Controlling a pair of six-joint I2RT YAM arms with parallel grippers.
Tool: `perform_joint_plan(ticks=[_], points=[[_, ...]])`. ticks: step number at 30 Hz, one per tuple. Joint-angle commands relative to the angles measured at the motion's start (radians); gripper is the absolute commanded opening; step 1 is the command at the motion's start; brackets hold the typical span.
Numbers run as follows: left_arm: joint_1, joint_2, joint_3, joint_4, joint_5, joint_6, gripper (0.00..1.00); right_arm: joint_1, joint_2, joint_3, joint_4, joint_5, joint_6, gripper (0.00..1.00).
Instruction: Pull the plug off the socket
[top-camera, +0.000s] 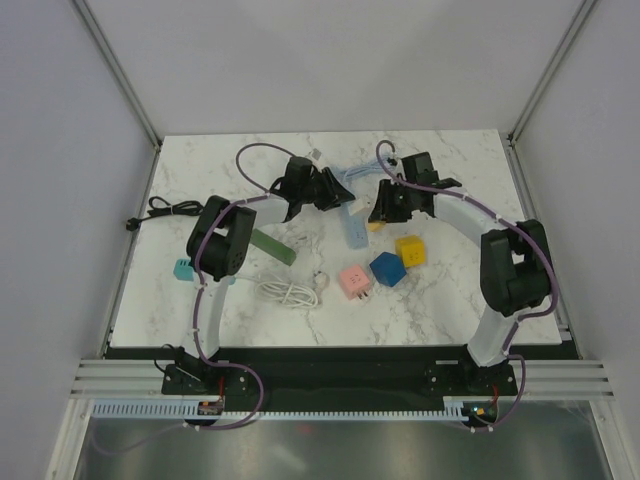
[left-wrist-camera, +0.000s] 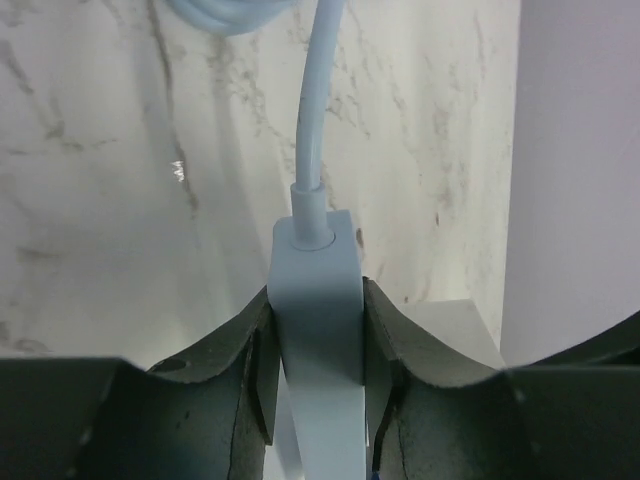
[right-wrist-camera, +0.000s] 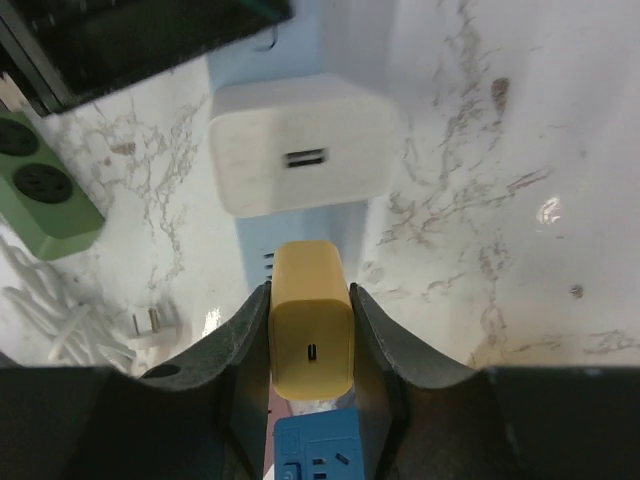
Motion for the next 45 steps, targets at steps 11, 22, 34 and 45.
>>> perform_joint_plan(ticks=[11, 22, 34, 45], points=[[0.038, -0.005, -0.001, -0.082, -0.050, 0.183, 0.02, -0.190, -0.105, -0.049, 0.109, 0.023, 0.088, 0.00], [0.038, 0.001, -0.004, -0.064, -0.011, 0.166, 0.02, -0.195, -0.261, -0.201, -0.008, 0.683, 0.107, 0.02], [0.038, 0.007, -0.017, -0.039, 0.029, 0.148, 0.02, -0.195, -0.256, -0.336, 0.058, 0.549, 0.122, 0.20], [0.044, 0.010, -0.021, -0.023, 0.052, 0.134, 0.02, -0.196, -0.261, -0.328, 0.067, 0.538, 0.102, 0.67]])
